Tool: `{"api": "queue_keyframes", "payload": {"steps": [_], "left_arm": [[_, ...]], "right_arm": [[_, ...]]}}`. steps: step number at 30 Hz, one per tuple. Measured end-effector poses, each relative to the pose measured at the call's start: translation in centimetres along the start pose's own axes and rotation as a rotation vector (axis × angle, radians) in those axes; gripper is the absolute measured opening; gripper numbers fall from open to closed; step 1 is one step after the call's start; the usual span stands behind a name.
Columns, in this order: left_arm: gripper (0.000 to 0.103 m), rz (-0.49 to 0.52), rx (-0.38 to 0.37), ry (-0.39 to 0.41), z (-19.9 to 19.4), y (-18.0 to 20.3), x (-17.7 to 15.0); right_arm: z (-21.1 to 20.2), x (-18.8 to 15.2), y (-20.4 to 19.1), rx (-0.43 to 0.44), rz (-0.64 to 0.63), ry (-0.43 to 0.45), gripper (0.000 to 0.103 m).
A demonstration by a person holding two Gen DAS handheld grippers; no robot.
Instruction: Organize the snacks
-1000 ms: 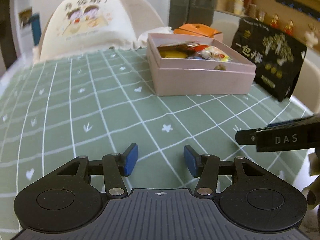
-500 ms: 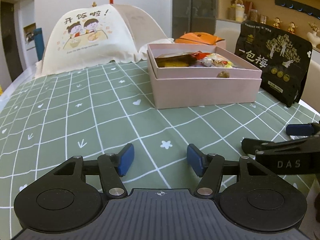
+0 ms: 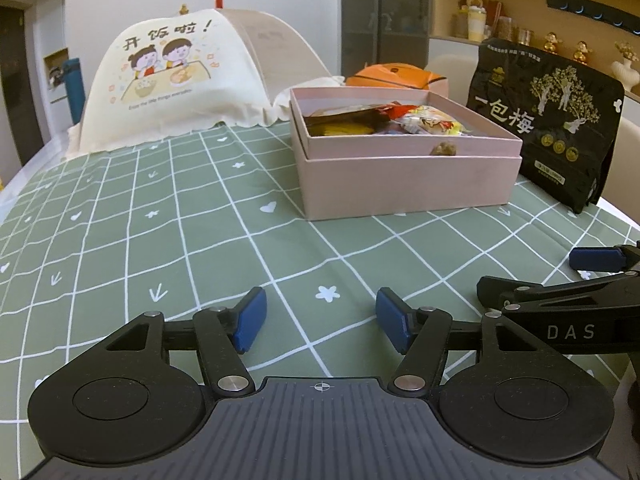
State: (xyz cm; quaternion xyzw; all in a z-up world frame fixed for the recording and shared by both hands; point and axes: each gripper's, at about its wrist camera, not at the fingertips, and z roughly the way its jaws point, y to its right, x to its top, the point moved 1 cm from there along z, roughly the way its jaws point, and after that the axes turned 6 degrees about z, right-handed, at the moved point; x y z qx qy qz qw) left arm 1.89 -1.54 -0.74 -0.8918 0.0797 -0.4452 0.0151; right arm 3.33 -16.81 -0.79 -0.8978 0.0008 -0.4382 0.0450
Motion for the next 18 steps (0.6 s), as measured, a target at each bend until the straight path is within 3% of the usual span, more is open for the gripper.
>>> {"api": "queue_keyframes", "payload": {"steps": [18], "left_arm": [[0.067, 0.004, -0.011, 0.001, 0.08, -0.16, 0.06]], "right_arm": [[0.01, 0.01, 0.03, 0.001, -0.001, 0.000, 0.103]]}}
